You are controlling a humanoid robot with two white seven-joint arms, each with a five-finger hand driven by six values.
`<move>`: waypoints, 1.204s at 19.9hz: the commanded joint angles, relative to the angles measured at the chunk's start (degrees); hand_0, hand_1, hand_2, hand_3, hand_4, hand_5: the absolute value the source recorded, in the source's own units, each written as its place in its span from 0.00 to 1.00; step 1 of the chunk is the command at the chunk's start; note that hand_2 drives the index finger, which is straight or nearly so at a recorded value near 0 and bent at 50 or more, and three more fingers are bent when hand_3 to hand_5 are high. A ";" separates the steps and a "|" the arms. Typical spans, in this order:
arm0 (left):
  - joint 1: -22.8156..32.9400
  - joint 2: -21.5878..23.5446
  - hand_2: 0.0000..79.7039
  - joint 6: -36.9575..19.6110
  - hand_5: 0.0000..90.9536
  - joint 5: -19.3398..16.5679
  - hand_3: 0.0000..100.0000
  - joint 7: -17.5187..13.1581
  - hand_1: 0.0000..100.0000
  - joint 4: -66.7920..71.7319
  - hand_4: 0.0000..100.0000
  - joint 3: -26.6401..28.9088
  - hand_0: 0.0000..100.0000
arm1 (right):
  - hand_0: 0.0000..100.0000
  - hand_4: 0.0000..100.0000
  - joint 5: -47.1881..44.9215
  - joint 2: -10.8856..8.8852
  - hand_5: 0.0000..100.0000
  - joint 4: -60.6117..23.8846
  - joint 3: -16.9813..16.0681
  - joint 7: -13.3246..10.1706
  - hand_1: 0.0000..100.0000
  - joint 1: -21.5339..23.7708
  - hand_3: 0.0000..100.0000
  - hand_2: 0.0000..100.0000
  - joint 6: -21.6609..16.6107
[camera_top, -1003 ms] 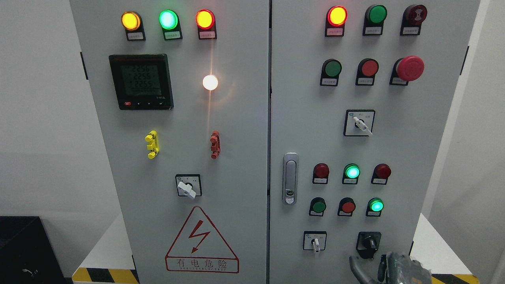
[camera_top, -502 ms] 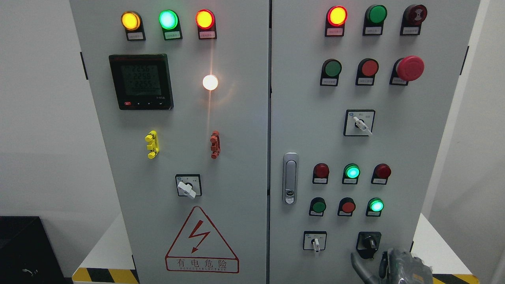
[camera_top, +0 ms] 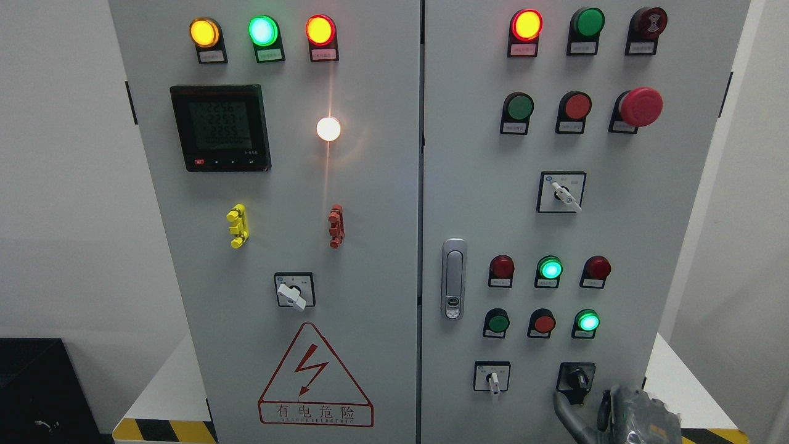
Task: Flip black knob to close circuit
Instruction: 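Raise the right hand up toward the black rotary knob, then grip the black knob with the right hand and twist it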
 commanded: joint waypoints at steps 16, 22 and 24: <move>1.23 -0.01 0.00 -0.04 0.00 0.00 0.00 0.00 0.56 -1.32 0.00 0.02 0.12 | 0.00 0.88 0.15 -0.11 0.93 1.26 -3.43 0.09 0.07 -0.78 1.00 0.85 -0.07; 1.23 -0.01 0.00 -0.04 0.00 0.00 0.00 0.00 0.56 -1.32 0.00 0.02 0.12 | 0.00 0.88 0.06 -0.11 0.93 1.26 -4.31 0.53 0.07 -1.22 1.00 0.84 -0.15; 1.23 -0.01 0.00 -0.04 0.00 0.00 0.00 0.00 0.56 -1.32 0.00 -0.07 0.12 | 0.00 0.88 0.06 -0.20 0.93 1.18 -4.31 0.97 0.07 -1.22 1.00 0.84 -0.15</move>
